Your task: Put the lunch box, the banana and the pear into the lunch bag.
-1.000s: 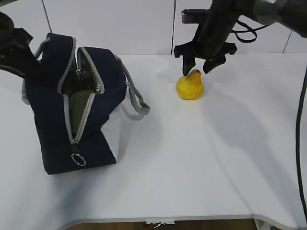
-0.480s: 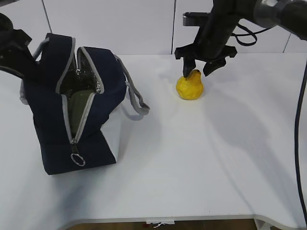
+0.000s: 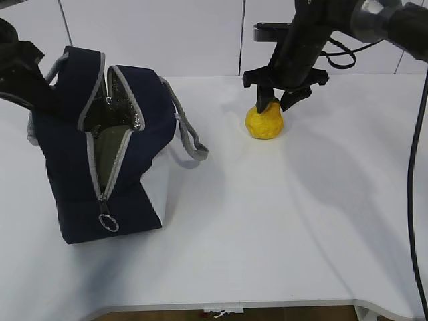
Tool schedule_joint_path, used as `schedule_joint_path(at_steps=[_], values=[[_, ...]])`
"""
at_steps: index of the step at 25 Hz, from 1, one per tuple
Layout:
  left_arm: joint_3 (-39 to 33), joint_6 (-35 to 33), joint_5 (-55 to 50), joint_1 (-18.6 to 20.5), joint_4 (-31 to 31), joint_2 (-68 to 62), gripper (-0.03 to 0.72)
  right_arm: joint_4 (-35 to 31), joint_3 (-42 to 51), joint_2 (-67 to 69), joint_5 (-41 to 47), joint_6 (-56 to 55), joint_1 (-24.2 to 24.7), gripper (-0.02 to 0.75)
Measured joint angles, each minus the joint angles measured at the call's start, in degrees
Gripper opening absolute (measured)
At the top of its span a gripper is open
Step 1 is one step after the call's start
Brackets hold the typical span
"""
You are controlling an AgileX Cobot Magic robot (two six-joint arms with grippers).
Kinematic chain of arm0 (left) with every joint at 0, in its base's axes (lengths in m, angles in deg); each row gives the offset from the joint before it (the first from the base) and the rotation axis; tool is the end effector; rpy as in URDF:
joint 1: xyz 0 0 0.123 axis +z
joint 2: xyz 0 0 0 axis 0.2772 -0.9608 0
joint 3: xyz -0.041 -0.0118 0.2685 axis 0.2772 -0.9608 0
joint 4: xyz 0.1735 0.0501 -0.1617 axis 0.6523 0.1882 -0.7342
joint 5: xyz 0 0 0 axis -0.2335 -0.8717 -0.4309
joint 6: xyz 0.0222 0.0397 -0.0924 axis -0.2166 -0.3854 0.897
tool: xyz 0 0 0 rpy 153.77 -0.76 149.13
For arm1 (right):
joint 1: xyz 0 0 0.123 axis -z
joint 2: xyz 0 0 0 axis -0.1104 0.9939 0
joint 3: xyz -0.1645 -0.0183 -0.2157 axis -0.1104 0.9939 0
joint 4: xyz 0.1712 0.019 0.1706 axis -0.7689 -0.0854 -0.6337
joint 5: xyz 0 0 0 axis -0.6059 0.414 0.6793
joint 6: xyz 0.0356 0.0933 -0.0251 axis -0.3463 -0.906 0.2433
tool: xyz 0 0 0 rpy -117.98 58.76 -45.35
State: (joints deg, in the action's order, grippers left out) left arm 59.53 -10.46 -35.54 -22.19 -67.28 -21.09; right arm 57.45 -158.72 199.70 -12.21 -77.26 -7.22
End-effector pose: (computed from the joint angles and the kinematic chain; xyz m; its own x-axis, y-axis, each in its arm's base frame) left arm 0.3229 -0.0783 0.2864 -0.8666 0.2881 -0.4073 0.4308 0.8440 -0.3196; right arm 0.4924 0.1255 0.1905 -0.9268 -0.1128 -0.3583 -0.1577 0.9826 0.0984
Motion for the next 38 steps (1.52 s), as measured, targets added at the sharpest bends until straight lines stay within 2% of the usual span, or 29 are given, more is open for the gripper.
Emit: schedule_joint_path(at_steps=[9,18,24,31,33,38], values=[[0.0,0.0,0.0,0.0,0.6,0.0,0.017,0.0,0.0,0.0,0.2,0.0,0.0,0.275],[0.0,0.0,1.1,0.0,0.7,0.0,0.017,-2.0,-5.0,-1.0,4.3,0.0,0.1,0.26],[0.0,0.0,1.5,0.0,0.9,0.0,0.017,-11.7,-6.8,-6.6,4.8,0.0,0.1,0.26],[0.0,0.0,1.6,0.0,0.9,0.0,0.017,-32.8,-7.0,-10.8,5.0,5.9,-1.2,0.259],[0.0,0.0,1.6,0.0,0.3,0.0,0.017,-35.6,-7.1,-10.8,5.0,7.7,-2.4,0.259],[0.0,0.0,1.6,0.0,-3.5,0.0,0.017,-37.1,-7.1,-10.6,5.0,11.2,-5.4,0.259]])
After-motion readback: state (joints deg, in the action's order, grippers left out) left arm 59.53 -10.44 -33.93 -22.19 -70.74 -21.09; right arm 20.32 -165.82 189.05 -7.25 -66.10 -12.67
